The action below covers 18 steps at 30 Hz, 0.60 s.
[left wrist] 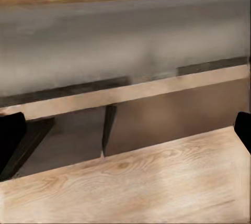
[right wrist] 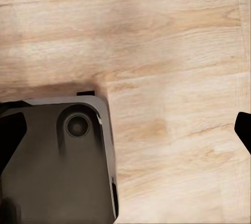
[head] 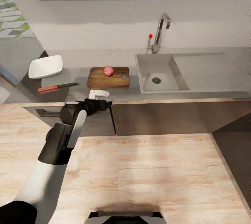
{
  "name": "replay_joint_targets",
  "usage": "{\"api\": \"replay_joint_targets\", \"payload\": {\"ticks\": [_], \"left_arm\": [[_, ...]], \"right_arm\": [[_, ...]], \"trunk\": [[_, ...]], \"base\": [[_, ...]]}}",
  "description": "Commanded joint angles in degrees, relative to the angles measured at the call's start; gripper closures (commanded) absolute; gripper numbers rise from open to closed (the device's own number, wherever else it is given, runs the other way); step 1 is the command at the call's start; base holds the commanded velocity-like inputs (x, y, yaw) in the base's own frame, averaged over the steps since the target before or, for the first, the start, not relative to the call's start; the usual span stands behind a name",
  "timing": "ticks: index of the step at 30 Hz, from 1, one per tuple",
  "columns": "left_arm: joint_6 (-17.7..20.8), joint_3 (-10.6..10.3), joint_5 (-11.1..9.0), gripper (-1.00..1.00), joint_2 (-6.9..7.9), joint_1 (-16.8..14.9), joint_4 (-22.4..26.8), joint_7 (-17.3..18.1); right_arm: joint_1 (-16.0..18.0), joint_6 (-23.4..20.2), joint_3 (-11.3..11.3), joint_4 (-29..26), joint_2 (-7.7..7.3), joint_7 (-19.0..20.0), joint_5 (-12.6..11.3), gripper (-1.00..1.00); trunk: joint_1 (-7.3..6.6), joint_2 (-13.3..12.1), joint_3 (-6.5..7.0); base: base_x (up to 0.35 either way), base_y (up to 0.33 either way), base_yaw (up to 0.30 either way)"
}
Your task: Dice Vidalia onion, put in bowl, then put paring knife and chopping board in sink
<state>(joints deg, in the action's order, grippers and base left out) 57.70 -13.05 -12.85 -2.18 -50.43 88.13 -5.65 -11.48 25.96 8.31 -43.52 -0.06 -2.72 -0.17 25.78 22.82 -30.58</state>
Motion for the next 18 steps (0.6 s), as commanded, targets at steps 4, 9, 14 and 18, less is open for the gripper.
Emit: {"api": "replay_joint_targets", "payload": {"ticks": [4, 9, 14, 18], "left_arm": [[0.22, -0.04, -0.60, -1.00, -0.01, -0.03, -0.02, -0.59], [0.22, -0.04, -0.60, -1.00, -0.01, -0.02, -0.05, -0.59], [0.22, -0.04, -0.64, -1.00, 0.02, 0.06, -0.12, -0.59], [-0.09, -0.04, -0.59, -1.00, 0.07, 4.57, -0.03, -0.45]], "right_arm": [[-0.04, 0.06, -0.05, -0.08, 0.01, -0.18, -0.01, -1.00], [-0.04, 0.06, -0.05, -0.08, 0.03, -0.18, -0.01, -1.00], [-0.04, 0.06, -0.05, -0.03, 0.01, -0.18, -0.06, -1.00], [-0.04, 0.06, -0.05, 0.00, -0.02, -0.18, -0.02, -1.00]], "trunk": [[0.00, 0.10, -0.07], [0.00, 0.10, -0.07], [0.00, 0.10, -0.07], [0.00, 0.10, -0.07]], "base": [[-0.335, 0.000, 0.000], [-0.335, 0.000, 0.000], [-0.335, 0.000, 0.000], [-0.192, 0.000, 0.000]]}}
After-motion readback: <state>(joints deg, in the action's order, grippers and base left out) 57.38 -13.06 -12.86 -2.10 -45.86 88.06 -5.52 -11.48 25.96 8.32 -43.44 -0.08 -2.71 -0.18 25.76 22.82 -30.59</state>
